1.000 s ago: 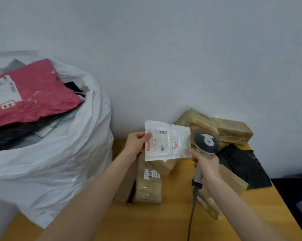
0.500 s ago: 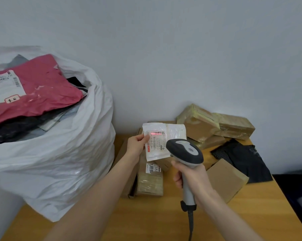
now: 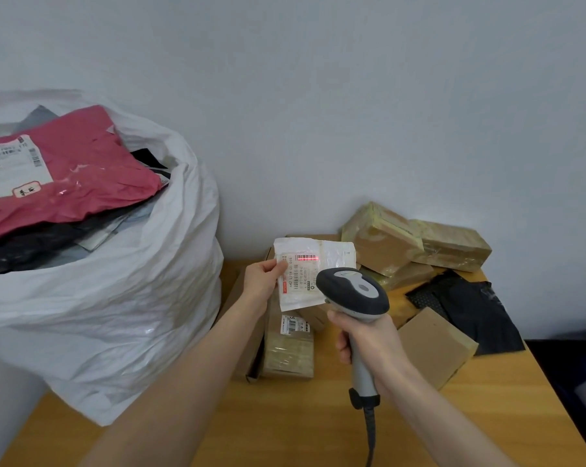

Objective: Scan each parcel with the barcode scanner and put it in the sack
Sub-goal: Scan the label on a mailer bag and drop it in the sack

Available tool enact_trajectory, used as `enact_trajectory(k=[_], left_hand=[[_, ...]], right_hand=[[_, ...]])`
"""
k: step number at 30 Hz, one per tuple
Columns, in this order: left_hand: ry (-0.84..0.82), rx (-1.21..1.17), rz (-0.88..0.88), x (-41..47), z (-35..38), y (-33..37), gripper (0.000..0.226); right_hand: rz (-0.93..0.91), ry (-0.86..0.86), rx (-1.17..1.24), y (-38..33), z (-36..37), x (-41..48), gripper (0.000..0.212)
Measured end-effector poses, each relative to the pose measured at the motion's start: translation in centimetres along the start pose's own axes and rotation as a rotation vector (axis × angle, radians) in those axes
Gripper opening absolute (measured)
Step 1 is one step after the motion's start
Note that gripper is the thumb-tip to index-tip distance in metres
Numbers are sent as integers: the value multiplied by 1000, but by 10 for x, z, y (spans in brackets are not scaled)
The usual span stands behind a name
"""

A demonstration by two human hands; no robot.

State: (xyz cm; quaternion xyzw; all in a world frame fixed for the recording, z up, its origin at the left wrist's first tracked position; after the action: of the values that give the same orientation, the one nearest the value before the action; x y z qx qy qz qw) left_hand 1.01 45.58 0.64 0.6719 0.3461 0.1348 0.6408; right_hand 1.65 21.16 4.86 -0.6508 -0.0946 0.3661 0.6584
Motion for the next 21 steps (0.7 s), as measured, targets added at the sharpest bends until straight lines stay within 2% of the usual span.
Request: enact_trajectory(k=[7,12,16,21], left_hand=[[7,-1,5,-1,-2,2,7],[22,0,24,-8,-11,17,9],[73,19,153,-22,-48,75,11],[294,96,405,-51,-162,183,15]], right_hand=[[-10,-18,-12,-2,0,1,22],[-62,-109,20,-21,13,11,11],[-197,-216,24,-74,48,29,14],[-283,-315,99,-136,124,56,7]])
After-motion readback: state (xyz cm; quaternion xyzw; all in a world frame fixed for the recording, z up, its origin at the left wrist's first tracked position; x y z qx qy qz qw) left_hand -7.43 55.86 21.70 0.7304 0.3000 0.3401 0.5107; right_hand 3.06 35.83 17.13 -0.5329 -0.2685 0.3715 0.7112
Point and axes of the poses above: each hand's wrist, its own x-axis towards the middle knuckle, its own z-axis out of the palm, y = z × x, the point moved 9 cm from there along x, towards the middle knuckle, and after that the axes turned 7 degrees about -y, right-handed, at the moved point
